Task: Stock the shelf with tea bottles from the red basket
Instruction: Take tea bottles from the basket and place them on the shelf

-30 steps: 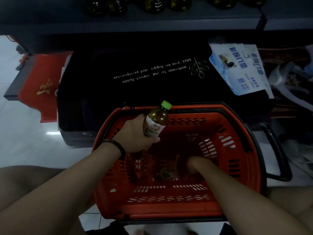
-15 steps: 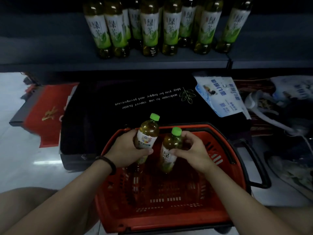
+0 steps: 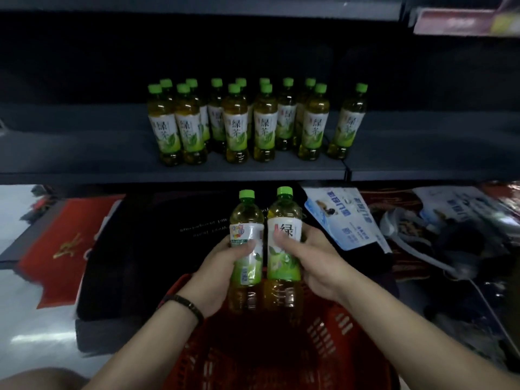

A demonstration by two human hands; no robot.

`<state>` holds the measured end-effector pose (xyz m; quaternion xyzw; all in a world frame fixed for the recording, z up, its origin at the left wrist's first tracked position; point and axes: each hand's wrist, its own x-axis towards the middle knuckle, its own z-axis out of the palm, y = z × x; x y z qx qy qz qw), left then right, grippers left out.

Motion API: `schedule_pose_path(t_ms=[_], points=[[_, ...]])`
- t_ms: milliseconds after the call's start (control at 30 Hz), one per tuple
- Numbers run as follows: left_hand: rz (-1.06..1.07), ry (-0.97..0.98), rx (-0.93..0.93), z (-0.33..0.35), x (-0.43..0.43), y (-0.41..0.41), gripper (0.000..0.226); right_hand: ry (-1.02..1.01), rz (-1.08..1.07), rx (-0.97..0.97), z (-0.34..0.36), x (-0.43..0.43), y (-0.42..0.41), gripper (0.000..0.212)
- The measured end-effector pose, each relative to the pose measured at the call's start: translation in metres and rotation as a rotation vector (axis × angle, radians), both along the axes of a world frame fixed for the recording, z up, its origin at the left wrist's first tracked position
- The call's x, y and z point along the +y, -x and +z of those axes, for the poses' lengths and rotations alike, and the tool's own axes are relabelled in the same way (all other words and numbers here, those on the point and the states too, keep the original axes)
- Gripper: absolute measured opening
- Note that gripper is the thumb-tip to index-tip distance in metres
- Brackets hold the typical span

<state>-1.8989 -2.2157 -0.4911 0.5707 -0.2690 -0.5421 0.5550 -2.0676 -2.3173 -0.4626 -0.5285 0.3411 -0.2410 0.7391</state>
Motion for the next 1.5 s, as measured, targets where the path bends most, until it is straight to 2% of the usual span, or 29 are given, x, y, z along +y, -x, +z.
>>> schedule_pose_path(t_ms=[100,133,267,367,533,667,833,967,1200,1367,1500], points=[[0.029,0.02,-0.122,0.005,-0.01,0.003,0.096,0.046,0.055,0.039,0.0,0.001,0.006,0.058],[0.036,0.034,-0.156,0.006,-0.013,0.004,0.1,0.05,0.04,0.028,-0.001,0.001,0.007,0.054],[0.065,0.066,-0.121,0.015,-0.019,0.001,0.066,0.03,-0.062,-0.072,0.005,-0.003,-0.001,0.04],[0.103,0.057,-0.062,0.018,-0.018,-0.013,0.067,-0.001,-0.075,-0.129,0.011,-0.012,-0.008,0.036],[0.189,0.061,0.046,0.018,-0.015,-0.027,0.057,-0.02,-0.019,-0.126,0.008,-0.017,-0.01,0.048],[0.139,0.085,0.09,0.02,-0.007,-0.034,0.055,-0.037,0.036,-0.13,0.004,-0.014,-0.015,0.055],[0.109,0.111,0.006,0.028,0.007,-0.048,0.053,0.139,0.034,-0.091,0.001,-0.005,-0.035,0.059],[0.117,0.141,-0.032,0.051,0.019,-0.108,0.042,0.287,0.031,0.026,0.01,-0.004,-0.067,0.058],[0.354,0.258,-0.248,0.079,0.011,-0.232,0.04,0.473,-0.045,0.128,0.051,-0.007,-0.176,0.058],[0.533,0.398,-0.221,0.073,-0.011,-0.309,0.044,0.654,-0.047,0.194,0.085,-0.023,-0.261,0.051],[0.637,0.428,-0.333,0.075,-0.016,-0.356,0.037,0.77,-0.061,0.21,0.091,-0.034,-0.325,0.048]])
